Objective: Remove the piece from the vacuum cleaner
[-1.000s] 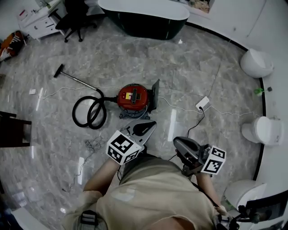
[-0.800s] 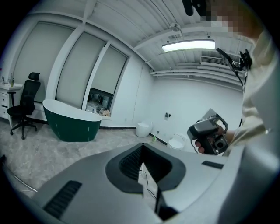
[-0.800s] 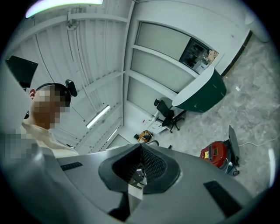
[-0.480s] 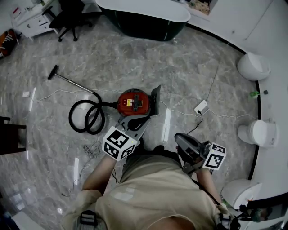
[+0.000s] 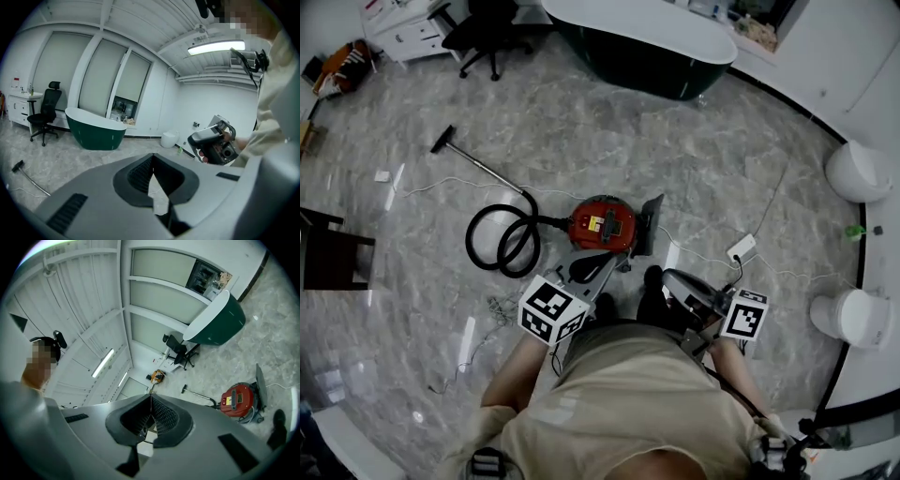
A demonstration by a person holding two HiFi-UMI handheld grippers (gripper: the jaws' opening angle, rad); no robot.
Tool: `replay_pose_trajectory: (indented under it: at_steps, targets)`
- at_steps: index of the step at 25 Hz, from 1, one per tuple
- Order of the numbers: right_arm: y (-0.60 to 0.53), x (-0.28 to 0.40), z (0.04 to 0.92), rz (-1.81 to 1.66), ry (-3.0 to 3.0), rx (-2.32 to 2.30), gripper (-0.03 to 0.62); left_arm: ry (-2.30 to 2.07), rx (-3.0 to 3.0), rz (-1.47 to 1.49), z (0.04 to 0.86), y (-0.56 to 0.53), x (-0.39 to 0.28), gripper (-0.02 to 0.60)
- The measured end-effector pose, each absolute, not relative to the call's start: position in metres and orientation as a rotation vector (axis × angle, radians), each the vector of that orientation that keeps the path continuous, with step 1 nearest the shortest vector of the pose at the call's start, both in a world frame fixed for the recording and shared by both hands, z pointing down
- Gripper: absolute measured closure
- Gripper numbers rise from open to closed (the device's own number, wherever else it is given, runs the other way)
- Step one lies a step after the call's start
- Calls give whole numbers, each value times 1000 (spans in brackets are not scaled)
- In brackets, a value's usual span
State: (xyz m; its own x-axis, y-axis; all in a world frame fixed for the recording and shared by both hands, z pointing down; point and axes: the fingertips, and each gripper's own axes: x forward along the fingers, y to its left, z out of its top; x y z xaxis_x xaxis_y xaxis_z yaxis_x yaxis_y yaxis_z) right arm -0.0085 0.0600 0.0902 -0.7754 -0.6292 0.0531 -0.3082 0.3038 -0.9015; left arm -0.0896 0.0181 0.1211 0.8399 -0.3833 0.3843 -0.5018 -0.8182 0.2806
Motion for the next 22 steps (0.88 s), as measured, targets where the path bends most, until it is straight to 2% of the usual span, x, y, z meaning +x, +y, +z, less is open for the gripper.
replay_pose_trajectory:
  at_steps: [9, 16, 22]
  targets:
    - [26, 45, 163, -1720, 2383, -896, 592, -746, 2558, 585, 141, -11, -30, 578]
    - [2, 91, 270, -1934, 2415, -984, 592, -720, 2455, 685, 200, -33, 7, 578]
    - [-23, 100, 346, -2028, 2453, -1034, 592, -711, 2378, 705, 258, -47, 14, 578]
